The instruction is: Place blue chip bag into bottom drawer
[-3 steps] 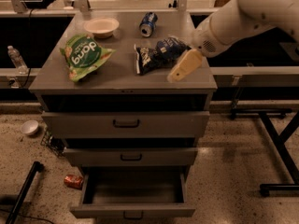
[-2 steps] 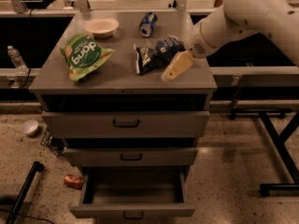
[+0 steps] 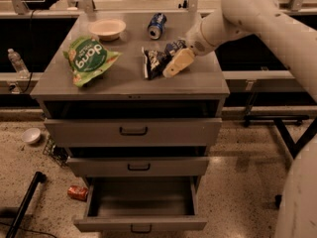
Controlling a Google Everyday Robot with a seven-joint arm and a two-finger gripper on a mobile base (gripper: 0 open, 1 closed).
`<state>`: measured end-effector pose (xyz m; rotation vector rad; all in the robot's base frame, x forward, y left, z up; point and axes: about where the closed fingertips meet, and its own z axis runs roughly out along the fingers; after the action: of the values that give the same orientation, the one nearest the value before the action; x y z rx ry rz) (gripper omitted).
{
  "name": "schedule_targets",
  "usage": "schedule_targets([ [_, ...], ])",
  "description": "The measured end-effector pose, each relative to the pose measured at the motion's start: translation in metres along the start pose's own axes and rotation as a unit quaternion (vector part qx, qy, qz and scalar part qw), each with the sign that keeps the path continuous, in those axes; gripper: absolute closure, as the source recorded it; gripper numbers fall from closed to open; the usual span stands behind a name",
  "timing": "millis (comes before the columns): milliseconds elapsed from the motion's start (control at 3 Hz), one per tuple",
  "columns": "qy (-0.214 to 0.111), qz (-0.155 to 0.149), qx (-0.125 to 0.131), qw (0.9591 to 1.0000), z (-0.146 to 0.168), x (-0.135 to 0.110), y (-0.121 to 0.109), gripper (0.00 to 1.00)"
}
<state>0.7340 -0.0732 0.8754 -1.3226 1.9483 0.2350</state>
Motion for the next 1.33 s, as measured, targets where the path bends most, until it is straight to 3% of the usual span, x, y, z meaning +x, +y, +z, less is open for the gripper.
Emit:
schedule_targets([
  [333, -0.006, -0.007, 0.006, 0.9999, 0.014, -0.004, -0.011, 0.00],
  [667, -0.015, -0.013, 0.010, 0.9998, 0.026, -0.007, -0.020, 0.17],
  [1333, -0.035, -0.018, -0.003, 0.9992, 0.045, -0.013, -0.022, 0.64],
])
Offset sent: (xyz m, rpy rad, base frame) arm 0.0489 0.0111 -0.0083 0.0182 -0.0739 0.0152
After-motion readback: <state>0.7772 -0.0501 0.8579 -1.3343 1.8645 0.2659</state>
